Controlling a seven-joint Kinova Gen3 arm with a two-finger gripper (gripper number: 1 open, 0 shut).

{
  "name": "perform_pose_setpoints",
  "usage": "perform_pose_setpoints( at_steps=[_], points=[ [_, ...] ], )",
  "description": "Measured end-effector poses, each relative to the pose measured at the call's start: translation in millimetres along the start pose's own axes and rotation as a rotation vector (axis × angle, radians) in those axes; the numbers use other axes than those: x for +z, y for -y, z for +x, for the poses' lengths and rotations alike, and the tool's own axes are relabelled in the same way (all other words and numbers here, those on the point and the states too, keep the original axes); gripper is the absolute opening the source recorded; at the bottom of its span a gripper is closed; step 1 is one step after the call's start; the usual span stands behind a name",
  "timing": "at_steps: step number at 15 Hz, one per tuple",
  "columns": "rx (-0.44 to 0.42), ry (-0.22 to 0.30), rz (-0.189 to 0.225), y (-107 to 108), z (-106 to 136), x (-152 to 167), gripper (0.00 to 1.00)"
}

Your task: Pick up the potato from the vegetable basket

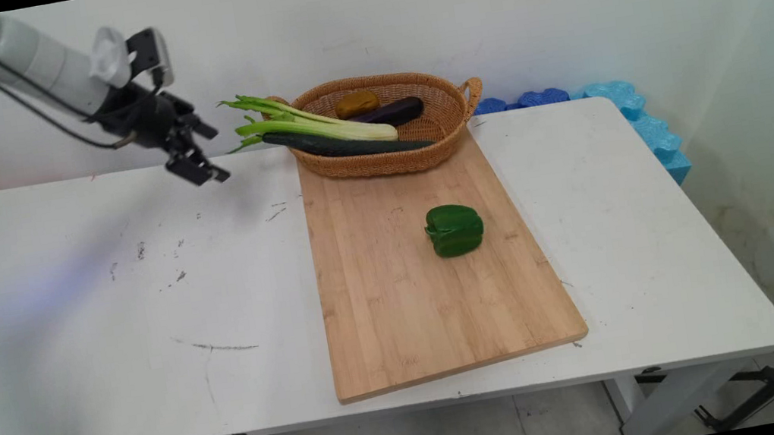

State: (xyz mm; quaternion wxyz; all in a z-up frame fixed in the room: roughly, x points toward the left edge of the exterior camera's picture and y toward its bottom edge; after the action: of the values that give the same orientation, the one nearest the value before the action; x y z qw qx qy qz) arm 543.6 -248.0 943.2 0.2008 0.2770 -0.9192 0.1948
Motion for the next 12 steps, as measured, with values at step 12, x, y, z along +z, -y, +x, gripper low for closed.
perform_pose_setpoints(
  at_steps=[12],
  points=[
    [0.05,-0.094,0.101,52,104,64,1.0]
  ],
)
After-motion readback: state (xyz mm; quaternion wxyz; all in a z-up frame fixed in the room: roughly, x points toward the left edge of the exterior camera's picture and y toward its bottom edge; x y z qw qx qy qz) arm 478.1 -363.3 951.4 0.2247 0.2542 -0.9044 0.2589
